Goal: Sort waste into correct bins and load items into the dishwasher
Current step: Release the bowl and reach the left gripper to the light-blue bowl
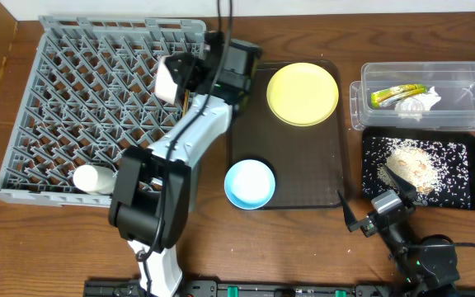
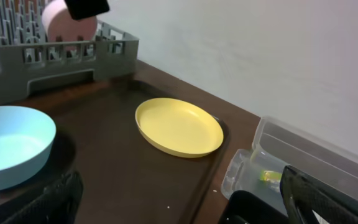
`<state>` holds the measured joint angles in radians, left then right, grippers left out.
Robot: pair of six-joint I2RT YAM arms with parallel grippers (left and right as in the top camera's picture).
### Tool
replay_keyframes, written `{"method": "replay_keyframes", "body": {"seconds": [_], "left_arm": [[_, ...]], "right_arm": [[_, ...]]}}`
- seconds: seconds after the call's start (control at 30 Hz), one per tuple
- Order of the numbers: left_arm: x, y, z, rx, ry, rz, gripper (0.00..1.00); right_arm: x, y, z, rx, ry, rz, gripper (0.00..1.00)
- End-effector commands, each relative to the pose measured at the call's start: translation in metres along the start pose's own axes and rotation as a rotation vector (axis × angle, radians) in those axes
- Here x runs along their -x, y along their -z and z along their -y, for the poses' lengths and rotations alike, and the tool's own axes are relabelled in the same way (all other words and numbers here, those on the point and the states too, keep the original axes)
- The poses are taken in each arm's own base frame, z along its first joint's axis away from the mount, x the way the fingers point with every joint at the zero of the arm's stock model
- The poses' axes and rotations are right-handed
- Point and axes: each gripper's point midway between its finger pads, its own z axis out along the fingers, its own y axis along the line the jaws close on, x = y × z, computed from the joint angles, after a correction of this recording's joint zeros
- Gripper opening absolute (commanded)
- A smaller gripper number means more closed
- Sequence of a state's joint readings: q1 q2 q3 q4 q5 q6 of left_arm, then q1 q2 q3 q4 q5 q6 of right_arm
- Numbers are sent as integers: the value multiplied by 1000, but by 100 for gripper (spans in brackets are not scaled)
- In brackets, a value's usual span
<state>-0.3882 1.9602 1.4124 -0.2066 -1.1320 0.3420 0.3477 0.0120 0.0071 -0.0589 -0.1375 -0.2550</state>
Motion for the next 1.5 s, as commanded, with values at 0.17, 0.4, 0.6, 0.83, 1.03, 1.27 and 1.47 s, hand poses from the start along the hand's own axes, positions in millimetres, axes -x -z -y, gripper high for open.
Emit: {"method": "replay_keyframes", "body": {"seconds": [0.17, 0.4, 0.6, 0.83, 1.03, 1.27, 1.47], "left_arm": [[-2, 56, 32, -380, 220, 7, 55], [-50, 153, 54, -1015, 329, -274, 55], [-113, 187, 72, -1157, 276, -584, 55], [-171, 180, 114, -1158, 225, -666, 55], [-197, 166, 141, -1139, 246, -634, 54], [-179, 203, 163, -1414, 309, -624, 33], [-173, 204, 165, -1429, 322, -603, 27]], "right_arm": [[-1, 0, 3, -15, 3, -3, 99], [-1, 0, 3, -14, 3, -3, 99], [-1, 0, 3, -14, 3, -3, 99], [-1, 0, 3, -15, 3, -3, 99], [-1, 0, 3, -15, 3, -3, 99], [-1, 0, 3, -15, 3, -3, 99], [-1, 0, 3, -15, 3, -3, 99]]}}
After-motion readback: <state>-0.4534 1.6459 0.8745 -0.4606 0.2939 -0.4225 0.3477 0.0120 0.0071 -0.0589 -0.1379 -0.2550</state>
